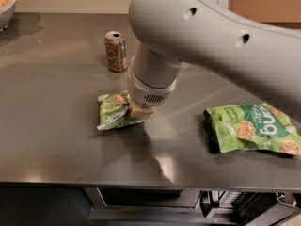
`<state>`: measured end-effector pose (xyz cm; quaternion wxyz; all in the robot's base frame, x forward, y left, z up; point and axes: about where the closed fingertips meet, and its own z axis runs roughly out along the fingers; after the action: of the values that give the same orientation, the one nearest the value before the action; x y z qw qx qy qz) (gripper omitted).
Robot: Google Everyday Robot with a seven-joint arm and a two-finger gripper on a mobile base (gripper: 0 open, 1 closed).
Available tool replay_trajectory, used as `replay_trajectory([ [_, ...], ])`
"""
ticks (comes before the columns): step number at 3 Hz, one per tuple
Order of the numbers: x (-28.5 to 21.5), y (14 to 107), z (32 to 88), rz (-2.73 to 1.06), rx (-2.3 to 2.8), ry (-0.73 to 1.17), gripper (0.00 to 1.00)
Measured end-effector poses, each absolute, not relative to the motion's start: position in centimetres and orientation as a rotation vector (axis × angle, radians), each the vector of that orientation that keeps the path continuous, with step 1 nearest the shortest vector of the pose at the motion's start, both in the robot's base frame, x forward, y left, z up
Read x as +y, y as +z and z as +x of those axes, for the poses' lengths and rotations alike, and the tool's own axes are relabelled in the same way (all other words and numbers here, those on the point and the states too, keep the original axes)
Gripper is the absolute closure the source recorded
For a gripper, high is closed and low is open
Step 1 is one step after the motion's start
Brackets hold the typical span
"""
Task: Move green jalapeno chip bag near green rice chip bag
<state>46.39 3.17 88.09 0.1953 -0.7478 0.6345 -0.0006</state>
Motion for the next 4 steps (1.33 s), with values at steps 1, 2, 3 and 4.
replay_trajectory([
  [1, 0.1, 90.4, 48.7, -2.067, 1.790, -0.085, 1.00],
  [2, -3.4, 92.8, 50.8, -2.018, 1.822, -0.149, 1.00],
  [3, -7.7, 95.0, 51.4, -1.969, 1.862, -0.192, 1.00],
  [4, -12.0, 96.4, 51.0, -1.918, 1.908, -0.216, 1.00],
])
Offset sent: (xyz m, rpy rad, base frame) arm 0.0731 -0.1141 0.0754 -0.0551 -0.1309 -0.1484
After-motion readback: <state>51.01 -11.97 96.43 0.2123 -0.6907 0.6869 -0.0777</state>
